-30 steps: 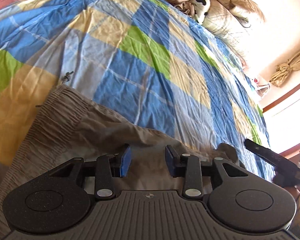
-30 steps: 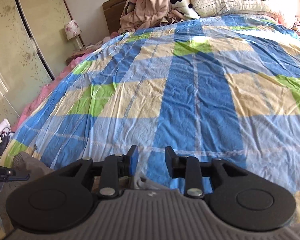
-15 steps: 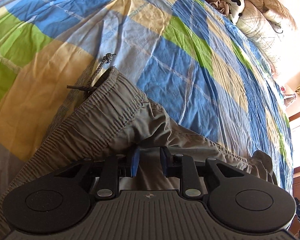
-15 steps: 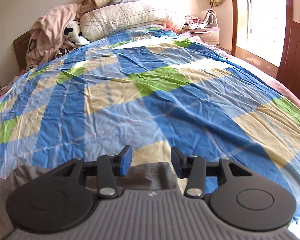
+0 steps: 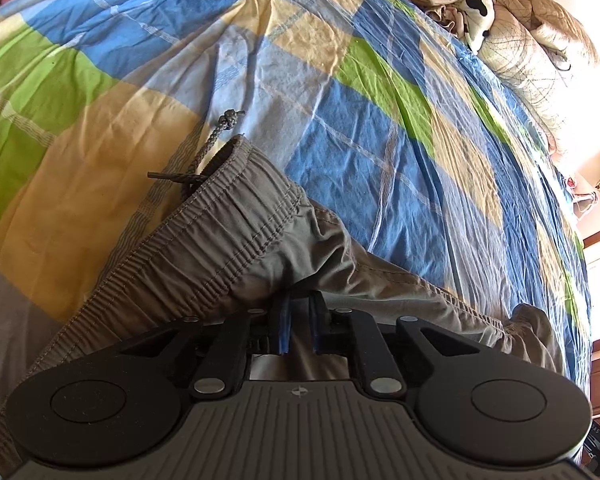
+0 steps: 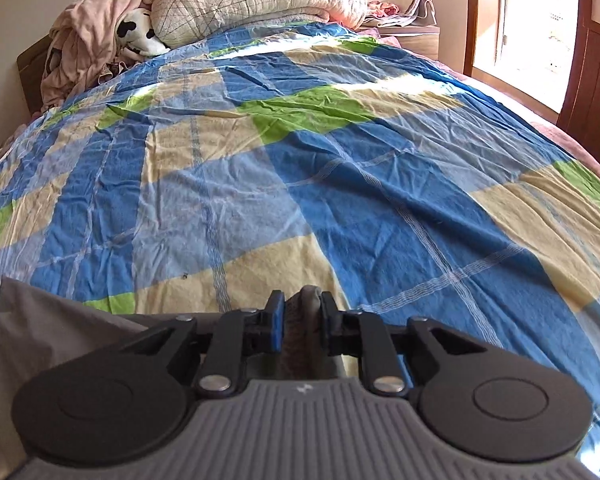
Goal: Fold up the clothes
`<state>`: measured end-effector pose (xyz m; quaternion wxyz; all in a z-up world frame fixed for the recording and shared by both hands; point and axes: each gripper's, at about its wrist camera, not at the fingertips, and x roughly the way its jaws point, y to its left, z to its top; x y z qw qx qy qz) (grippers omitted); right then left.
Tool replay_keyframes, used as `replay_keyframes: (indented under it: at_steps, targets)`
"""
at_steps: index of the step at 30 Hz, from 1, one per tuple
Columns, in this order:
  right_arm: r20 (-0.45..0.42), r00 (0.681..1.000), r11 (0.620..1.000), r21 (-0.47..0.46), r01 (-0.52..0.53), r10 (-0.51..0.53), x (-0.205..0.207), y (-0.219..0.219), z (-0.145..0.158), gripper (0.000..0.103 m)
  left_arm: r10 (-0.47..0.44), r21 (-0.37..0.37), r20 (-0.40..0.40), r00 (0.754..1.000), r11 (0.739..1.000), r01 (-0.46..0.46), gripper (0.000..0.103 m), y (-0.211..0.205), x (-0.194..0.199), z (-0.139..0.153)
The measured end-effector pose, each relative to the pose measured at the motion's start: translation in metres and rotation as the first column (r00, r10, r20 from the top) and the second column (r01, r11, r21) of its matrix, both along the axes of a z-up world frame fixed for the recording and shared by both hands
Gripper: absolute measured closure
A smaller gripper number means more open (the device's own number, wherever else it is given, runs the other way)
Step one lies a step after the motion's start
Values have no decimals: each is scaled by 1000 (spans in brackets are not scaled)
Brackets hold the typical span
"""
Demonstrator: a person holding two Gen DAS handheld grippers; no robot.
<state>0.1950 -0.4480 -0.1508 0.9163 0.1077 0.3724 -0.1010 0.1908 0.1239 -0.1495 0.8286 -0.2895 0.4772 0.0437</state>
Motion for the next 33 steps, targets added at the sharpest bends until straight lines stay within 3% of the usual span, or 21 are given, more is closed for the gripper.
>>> replay_keyframes:
  at_steps: [3,9,10,11,12,14,15,19,24,28,33]
  targets:
    - [-12,999,999,8,34,-34,3,-2,-8,85,15,-43,1,1000,999,-15,98,9,-1,-5]
    - [-9,998,997,39,62,-61,7,-8,-22,83,11,-42,5,1000,999,-11,99,9,1,-6]
    - [-15,998,997,44,62,-62,7,-10,-19,81,6,-41,9,1000,999,-6,99,9,0,-5]
    - [-21,998,997,49,63,-62,6,-12,-16,71,0,-39,12,1000,999,0,95,9,-2,-3]
    - [-26,997,997,42,68,-67,7,-12,-12,67,-5,-47,15,1000,999,6,87,9,-3,0]
    - [-14,997,997,33,74,-73,3,-13,0,61,-24,-67,34,999,997,27,48,7,-7,10]
    - [-6,997,996,35,76,-76,2,-13,3,60,-32,-61,45,998,998,35,44,6,-10,15]
    - [49,994,994,37,100,-102,-16,-17,28,53,-69,19,82,994,998,68,40,-4,-22,38]
    - [104,990,995,19,96,-97,-49,-15,53,51,-94,31,101,990,995,91,35,-5,-45,53]
    - [135,991,990,140,-29,10,-85,3,61,51,-133,53,88,987,990,128,35,-8,-75,53]
    - [134,984,938,308,-157,120,-119,38,45,51,-137,97,36,990,986,133,35,-7,-104,41]
